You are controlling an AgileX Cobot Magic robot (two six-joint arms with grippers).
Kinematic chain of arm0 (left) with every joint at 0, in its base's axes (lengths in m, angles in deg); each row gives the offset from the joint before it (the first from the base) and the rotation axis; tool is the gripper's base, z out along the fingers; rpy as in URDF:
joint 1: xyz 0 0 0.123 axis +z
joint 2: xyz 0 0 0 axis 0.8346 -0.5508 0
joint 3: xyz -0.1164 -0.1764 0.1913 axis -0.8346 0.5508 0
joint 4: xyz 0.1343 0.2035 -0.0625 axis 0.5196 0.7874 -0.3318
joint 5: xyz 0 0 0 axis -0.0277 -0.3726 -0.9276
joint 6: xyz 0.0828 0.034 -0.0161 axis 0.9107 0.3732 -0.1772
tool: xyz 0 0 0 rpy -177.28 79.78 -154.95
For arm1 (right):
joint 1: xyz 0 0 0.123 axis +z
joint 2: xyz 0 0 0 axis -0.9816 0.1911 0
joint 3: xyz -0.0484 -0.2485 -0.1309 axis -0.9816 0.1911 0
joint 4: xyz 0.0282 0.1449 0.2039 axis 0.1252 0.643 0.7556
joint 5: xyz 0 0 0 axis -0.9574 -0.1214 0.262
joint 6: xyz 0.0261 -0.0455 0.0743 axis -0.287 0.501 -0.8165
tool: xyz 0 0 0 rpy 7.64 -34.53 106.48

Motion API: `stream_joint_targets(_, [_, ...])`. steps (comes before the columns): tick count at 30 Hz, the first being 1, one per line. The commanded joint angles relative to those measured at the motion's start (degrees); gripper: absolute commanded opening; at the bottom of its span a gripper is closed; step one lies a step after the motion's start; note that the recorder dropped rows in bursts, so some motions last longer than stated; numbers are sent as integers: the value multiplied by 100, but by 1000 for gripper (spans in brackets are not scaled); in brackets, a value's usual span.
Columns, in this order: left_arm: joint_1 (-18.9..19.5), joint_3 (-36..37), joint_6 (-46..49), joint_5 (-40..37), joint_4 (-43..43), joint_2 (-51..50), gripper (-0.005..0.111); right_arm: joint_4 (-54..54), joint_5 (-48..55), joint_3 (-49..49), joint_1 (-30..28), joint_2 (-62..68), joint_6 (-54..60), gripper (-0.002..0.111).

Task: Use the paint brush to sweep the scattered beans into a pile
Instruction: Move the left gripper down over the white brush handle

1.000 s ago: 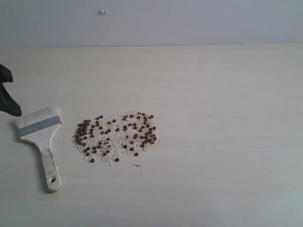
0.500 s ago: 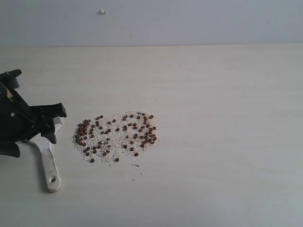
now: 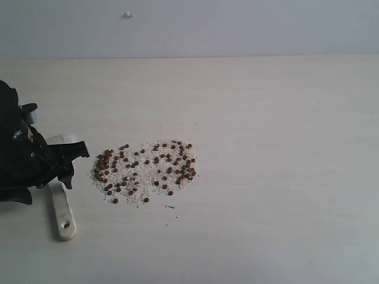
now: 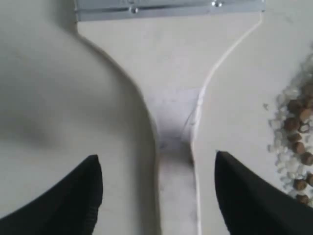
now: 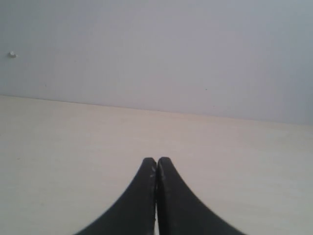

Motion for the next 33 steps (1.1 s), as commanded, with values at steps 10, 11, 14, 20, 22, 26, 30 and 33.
stream_joint_targets(10, [-44,8,-100,328,82,-383,62,-56,-84,24,-35,-30,-33,0])
stream_joint_targets(11, [-44,8,-100,356,82,-394,62,-56,-84,24,-35,-30,-33,0])
stream_joint_targets(14, [-44,8,-100,397,82,-394,62,-45,-84,24,-35,-30,-33,0])
stream_joint_targets(20, [-57,8,-88,396,82,-394,62,-45,-84,24,-35,-30,-33,0])
stream_joint_targets(22, [-96,8,-88,396,82,-394,62,-45,-84,24,-35,-30,-33,0])
stream_joint_targets(26, [-201,8,-117,457,82,-394,62,-45,-84,24,-35,-30,-33,0])
stream_joint_targets(30, [-206,8,-184,330,82,-394,62,-45,-84,24,-35,-30,-33,0])
stream_joint_targets(33, [-206,8,-184,240,82,-394,62,-57,-84,24,-35,-30,-33,0])
